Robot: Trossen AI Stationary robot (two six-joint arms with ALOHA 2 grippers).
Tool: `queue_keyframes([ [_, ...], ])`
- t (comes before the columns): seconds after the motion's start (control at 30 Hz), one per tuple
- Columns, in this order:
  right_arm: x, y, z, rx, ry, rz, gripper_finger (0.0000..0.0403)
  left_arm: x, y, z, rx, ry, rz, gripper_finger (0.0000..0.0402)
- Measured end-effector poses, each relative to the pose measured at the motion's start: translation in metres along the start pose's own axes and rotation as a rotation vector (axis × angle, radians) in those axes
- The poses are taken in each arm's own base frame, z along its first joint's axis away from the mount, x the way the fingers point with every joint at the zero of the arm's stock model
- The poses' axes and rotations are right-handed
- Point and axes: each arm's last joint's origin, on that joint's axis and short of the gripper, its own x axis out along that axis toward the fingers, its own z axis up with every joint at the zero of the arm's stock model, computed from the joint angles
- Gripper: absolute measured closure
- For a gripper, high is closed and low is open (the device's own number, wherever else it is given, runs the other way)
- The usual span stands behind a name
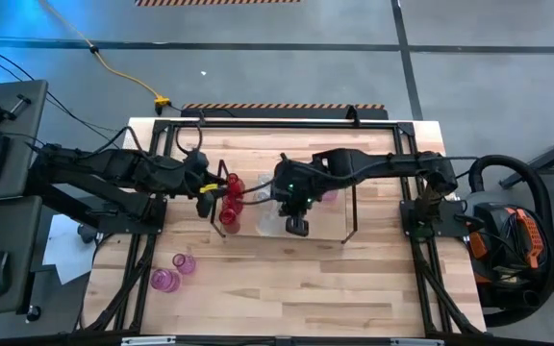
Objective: Sort vases onto shelf
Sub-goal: Put the transparent vase aligned with the other transparent vase on the shelf
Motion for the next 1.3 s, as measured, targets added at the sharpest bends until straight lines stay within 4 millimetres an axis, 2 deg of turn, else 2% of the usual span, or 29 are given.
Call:
queue_keyframes([
  [0.23,0.009,-0.002,0.004,-0.111,-0.005,0.072,0.0403,0.031,-0.035,-0.008,0.024,0.013,-0.131,0.0254],
  [0.47,0.018,-0.002,0.006,-0.216,-0.015,0.021,0.0403,0.044,-0.051,-0.031,-0.009,0.126,-0.122,0.0254],
  [0.63,0.025,0.003,0.004,-0.416,0.003,-0.056,0.0403,0.041,-0.058,-0.037,-0.054,0.142,-0.149,0.0254],
  [0.9,0.053,0.010,-0.001,-0.669,0.100,-0.122,0.0403,0.022,-0.063,-0.039,-0.090,0.128,-0.204,0.0254],
  [1.07,0.068,0.009,-0.004,-0.741,0.153,-0.172,0.0403,0.007,-0.061,-0.036,-0.114,0.063,-0.206,0.0254],
  [1.3,0.083,0.007,0.000,-0.800,0.188,-0.210,0.0403,0.002,-0.058,-0.033,-0.122,0.025,-0.190,0.0254],
])
